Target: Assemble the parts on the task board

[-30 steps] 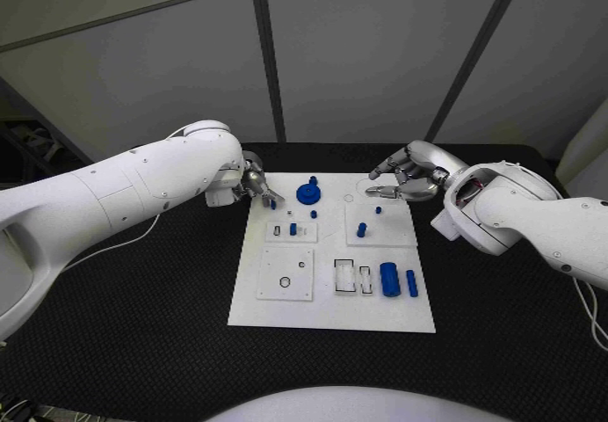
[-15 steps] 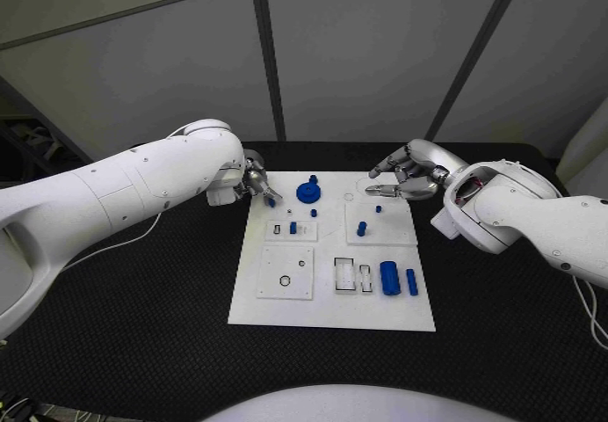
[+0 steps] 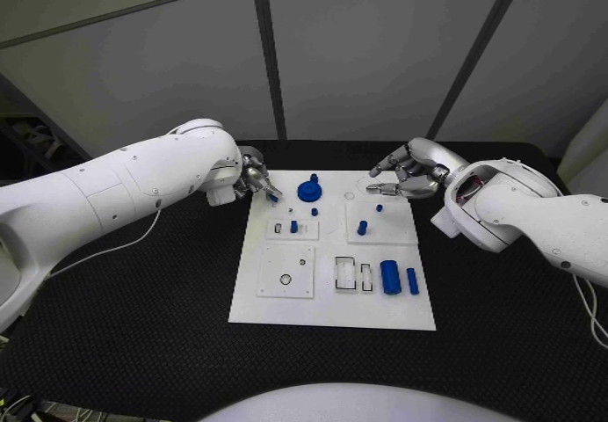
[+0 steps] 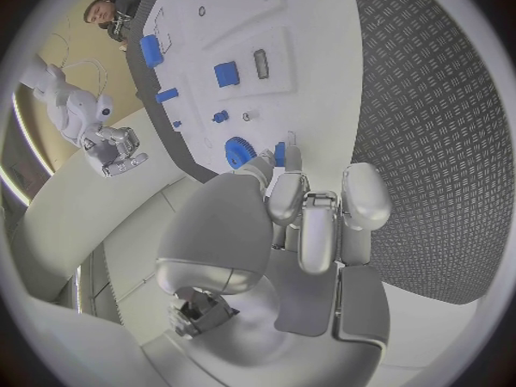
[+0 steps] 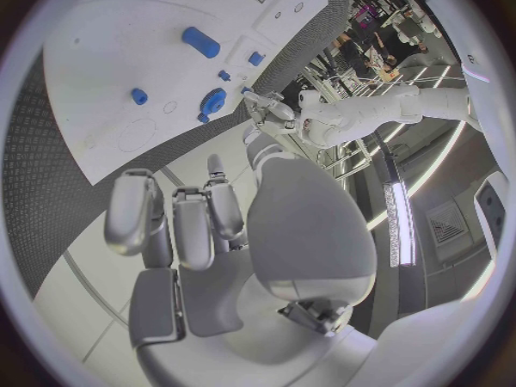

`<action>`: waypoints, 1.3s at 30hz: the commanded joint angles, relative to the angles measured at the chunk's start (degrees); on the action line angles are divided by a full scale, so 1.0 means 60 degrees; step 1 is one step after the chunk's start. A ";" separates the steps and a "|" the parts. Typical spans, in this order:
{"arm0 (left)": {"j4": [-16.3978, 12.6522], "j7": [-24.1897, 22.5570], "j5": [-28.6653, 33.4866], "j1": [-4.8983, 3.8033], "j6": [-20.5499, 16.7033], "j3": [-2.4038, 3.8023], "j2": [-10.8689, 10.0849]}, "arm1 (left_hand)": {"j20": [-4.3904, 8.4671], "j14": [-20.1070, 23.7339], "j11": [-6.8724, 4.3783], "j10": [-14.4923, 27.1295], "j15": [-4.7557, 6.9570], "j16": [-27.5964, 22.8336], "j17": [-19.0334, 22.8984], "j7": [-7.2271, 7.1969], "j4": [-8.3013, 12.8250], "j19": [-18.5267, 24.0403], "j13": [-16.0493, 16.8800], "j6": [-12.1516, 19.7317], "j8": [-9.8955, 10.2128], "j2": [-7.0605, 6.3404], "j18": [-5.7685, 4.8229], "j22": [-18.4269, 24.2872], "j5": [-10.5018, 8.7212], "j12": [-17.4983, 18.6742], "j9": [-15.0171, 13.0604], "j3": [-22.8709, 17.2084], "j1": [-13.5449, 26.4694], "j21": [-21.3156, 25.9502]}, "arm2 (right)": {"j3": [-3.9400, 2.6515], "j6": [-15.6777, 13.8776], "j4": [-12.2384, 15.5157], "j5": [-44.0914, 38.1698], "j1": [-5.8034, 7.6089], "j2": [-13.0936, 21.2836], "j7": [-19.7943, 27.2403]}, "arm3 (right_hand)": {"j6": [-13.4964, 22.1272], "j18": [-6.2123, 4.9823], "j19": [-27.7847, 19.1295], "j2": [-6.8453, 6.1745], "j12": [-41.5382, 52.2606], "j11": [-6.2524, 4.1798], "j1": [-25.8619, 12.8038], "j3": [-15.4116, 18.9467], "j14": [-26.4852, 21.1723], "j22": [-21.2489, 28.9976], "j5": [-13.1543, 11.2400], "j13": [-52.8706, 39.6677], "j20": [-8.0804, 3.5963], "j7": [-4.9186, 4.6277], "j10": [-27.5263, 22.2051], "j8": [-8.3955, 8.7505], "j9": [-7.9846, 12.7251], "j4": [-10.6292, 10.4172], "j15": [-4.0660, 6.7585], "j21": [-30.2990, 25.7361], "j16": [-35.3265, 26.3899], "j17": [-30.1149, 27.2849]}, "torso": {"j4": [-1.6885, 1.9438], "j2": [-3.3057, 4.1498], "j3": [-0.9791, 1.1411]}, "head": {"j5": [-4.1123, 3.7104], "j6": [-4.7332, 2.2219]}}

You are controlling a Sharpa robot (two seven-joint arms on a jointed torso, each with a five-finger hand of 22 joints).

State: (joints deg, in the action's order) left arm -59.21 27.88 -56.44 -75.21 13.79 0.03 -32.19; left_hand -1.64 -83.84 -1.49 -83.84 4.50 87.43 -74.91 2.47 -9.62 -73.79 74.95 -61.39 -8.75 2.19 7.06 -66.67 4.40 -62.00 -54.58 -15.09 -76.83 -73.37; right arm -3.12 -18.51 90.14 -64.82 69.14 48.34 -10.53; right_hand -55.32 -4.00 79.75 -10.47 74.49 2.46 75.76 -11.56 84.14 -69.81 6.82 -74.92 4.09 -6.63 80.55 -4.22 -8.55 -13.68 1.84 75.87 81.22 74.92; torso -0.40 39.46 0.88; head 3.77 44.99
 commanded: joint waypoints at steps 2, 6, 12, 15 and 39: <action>-0.0351 -0.0192 0.0573 -0.0011 -0.0356 0.0006 -0.0235 | -0.0032 -0.0880 -0.0032 -0.0244 0.0041 0.0033 -0.1969 -0.0030 0.1657 0.0040 0.1265 0.0053 -0.0059 -0.0167 -0.0213 -0.0023 0.0029 0.0069 -0.2287 -0.1793 0.0308 0.0014 | -0.0007 0.0058 0.0001 -0.0025 0.0020 0.0000 0.0027 | -0.0074 -0.0058 -0.0023 0.0066 -0.0005 -0.0081 0.0004 -0.0039 0.0422 0.0022 0.0069 -0.0295 0.0006 -0.0011 0.0011 0.0056 -0.0015 -0.0038 0.0071 -0.0066 -0.0055 0.0164 | 0.0006 -0.0010 0.0001 | 0.0026 -0.0015; -0.0917 -0.0114 0.0664 -0.0011 -0.0588 0.0010 -0.0592 | -0.0029 -0.0883 -0.0037 -0.0256 0.0046 0.0038 -0.1977 -0.0038 0.1714 0.0058 0.1265 0.0030 -0.0062 -0.0205 -0.0205 -0.0003 0.0041 0.0064 -0.2357 -0.1910 0.0418 0.0037 | -0.0007 0.0061 -0.0004 -0.0025 0.0020 0.0010 0.0029 | -0.0074 -0.0057 -0.0020 0.0065 -0.0007 -0.0081 0.0003 -0.0039 0.0422 0.0020 0.0089 -0.0293 0.0005 -0.0011 0.0010 0.0057 -0.0018 -0.0043 0.0072 -0.0066 -0.0057 0.0162 | 0.0014 -0.0014 0.0002 | 0.0052 -0.0012; -0.1824 0.0060 0.0700 0.0005 -0.0885 0.0006 -0.1118 | -0.0023 -0.0894 -0.0045 -0.0275 0.0054 0.0065 -0.2012 -0.0048 0.1754 0.0045 0.1272 0.0001 -0.0069 -0.0237 -0.0207 -0.0021 0.0045 0.0032 -0.2412 -0.1991 0.0507 0.0031 | -0.0007 0.0075 -0.0025 -0.0025 0.0020 0.0003 0.0034 | -0.0074 -0.0057 -0.0020 0.0065 -0.0007 -0.0081 0.0003 -0.0039 0.0422 0.0020 0.0089 -0.0293 0.0005 -0.0011 0.0010 0.0057 -0.0018 -0.0043 0.0072 -0.0066 -0.0057 0.0162 | 0.0014 -0.0018 0.0004 | 0.0090 -0.0017; -0.2278 0.0115 0.0576 0.0059 -0.1040 0.0000 -0.1389 | -0.0021 -0.0897 -0.0048 -0.0281 0.0057 0.0072 -0.2022 -0.0052 0.1768 0.0036 0.1275 -0.0006 -0.0071 -0.0246 -0.0210 -0.0033 0.0044 0.0021 -0.2427 -0.2013 0.0527 0.0024 | -0.0007 0.0084 -0.0042 -0.0025 0.0020 -0.0008 0.0039 | -0.0074 -0.0057 -0.0020 0.0065 -0.0007 -0.0081 0.0003 -0.0039 0.0422 0.0020 0.0089 -0.0293 0.0005 -0.0011 0.0010 0.0057 -0.0018 -0.0043 0.0072 -0.0066 -0.0057 0.0162 | 0.0018 -0.0012 -0.0002 | 0.0112 -0.0023; -0.3837 0.0413 -0.0996 0.0807 -0.2010 -0.0014 -0.2101 | 0.0012 -0.0931 -0.0084 -0.0378 0.0095 0.0156 -0.2134 -0.0092 0.1939 -0.0061 0.1328 -0.0128 -0.0094 -0.0354 -0.0230 -0.0143 0.0042 -0.0205 -0.2586 -0.2253 0.0726 -0.0045 | -0.0005 0.0124 -0.0077 -0.0025 0.0018 -0.0038 0.0054 | -0.0075 -0.0056 -0.0016 0.0061 -0.0001 -0.0081 -0.0003 -0.0037 0.0423 0.0017 0.0122 -0.0296 0.0004 -0.0011 0.0013 0.0058 -0.0021 -0.0053 0.0072 -0.0067 -0.0060 0.0161 | 0.0011 -0.0002 -0.0001 | 0.0180 0.0053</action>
State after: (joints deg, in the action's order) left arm -82.05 29.58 -60.17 -70.40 3.14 -0.06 -44.76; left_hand -1.65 -84.07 -1.66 -84.02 4.70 88.10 -74.91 2.54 -5.67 -73.79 74.94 -61.33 -8.95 -0.01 7.06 -67.46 4.55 -63.03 -56.27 -20.43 -72.81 -73.37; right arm -3.12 -18.13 89.63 -64.82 69.13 48.15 -10.53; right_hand -55.32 -4.00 79.75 -10.47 74.49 2.46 75.76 -11.73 84.14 -69.74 7.34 -74.92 4.09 -6.63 80.55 -4.22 -8.59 -13.85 1.84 75.65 81.22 74.91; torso -0.32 39.45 0.82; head 4.86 45.26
